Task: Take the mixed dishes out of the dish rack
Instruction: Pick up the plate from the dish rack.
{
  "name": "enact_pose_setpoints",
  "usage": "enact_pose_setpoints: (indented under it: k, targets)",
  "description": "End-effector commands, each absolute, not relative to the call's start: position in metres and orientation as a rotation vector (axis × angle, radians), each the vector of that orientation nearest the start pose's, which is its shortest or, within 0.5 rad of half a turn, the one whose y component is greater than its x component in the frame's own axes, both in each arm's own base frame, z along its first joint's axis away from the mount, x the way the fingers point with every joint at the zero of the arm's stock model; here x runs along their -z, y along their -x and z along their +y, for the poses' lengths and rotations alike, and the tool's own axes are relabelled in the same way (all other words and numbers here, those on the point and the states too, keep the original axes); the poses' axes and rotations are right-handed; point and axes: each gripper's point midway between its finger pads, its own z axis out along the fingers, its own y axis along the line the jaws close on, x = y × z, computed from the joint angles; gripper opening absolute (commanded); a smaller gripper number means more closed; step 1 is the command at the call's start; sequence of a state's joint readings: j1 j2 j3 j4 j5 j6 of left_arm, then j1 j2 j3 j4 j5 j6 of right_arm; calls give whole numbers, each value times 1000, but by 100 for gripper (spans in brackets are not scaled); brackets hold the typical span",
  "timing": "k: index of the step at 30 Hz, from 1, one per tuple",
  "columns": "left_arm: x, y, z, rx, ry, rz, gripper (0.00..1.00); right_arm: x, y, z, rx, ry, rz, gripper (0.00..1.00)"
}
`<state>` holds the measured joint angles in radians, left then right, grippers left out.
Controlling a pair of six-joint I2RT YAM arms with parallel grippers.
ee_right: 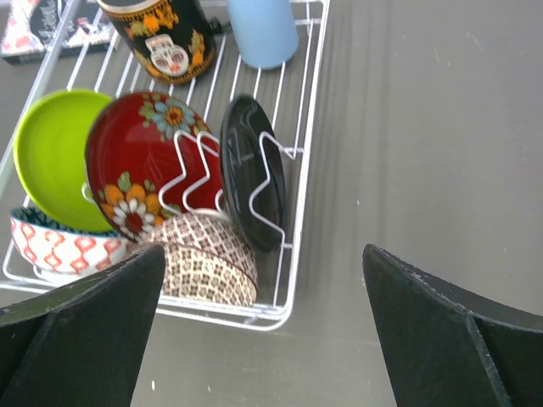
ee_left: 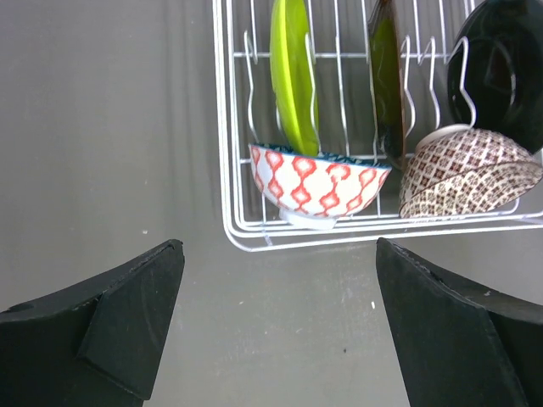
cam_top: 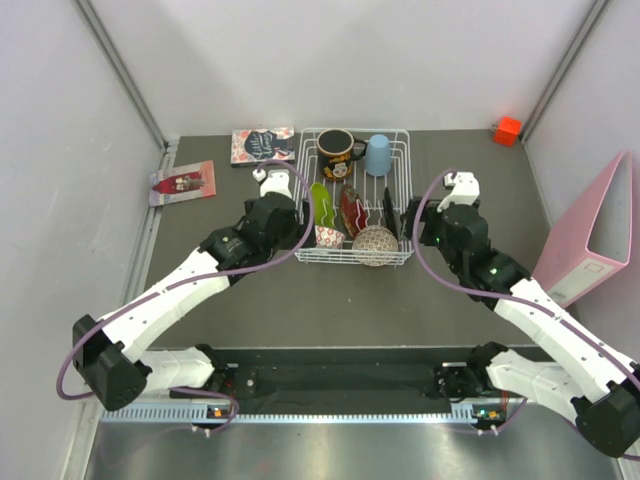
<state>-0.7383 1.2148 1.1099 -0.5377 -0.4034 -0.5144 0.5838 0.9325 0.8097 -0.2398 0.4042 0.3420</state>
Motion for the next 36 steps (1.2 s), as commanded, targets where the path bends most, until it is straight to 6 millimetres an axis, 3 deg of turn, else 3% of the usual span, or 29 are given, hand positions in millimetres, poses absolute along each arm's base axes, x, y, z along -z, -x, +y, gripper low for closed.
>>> enact_pose_setpoints:
  k: [1, 7, 9, 11, 12, 13, 15, 20, 27, 30, 36]
  targets:
    - [-230, -292, -198, 318, -4, 2130, 99, -257, -313, 130, -259, -94, 1808, 100]
    - [-222, -290, -200, 322, -18, 2150, 99, -254, -322, 138, -202, -6, 1860, 97]
    - [-222, -289, -202, 330, -28, 2153, 99, -242, -327, 141, -166, 19, 1910, 94]
    - [-221, -289, -201, 331, -27, 2152, 99, -241, -333, 145, -158, 27, 1925, 87]
    - [-222, -288, -201, 337, -27, 2149, 99, -233, -337, 148, -147, 40, 1951, 78]
    - [-222, -287, -202, 341, -32, 2149, 99, -237, -340, 151, -144, 53, 1948, 71]
    - [-222, -287, -201, 341, -34, 2148, 99, -232, -348, 156, -136, 66, 1964, 63]
    - [-220, -283, -199, 345, -40, 2151, 99, -246, -368, 175, -173, 104, 1951, 64]
    - [-219, -279, -197, 347, -50, 2153, 99, -226, -388, 199, -265, 155, 2031, 58]
    - [-219, -278, -196, 348, -53, 2150, 99, -220, -392, 198, -367, 139, 2059, 55]
    - [-216, -279, -200, 357, -64, 2158, 99, -210, -393, 189, -385, 143, 2089, 55]
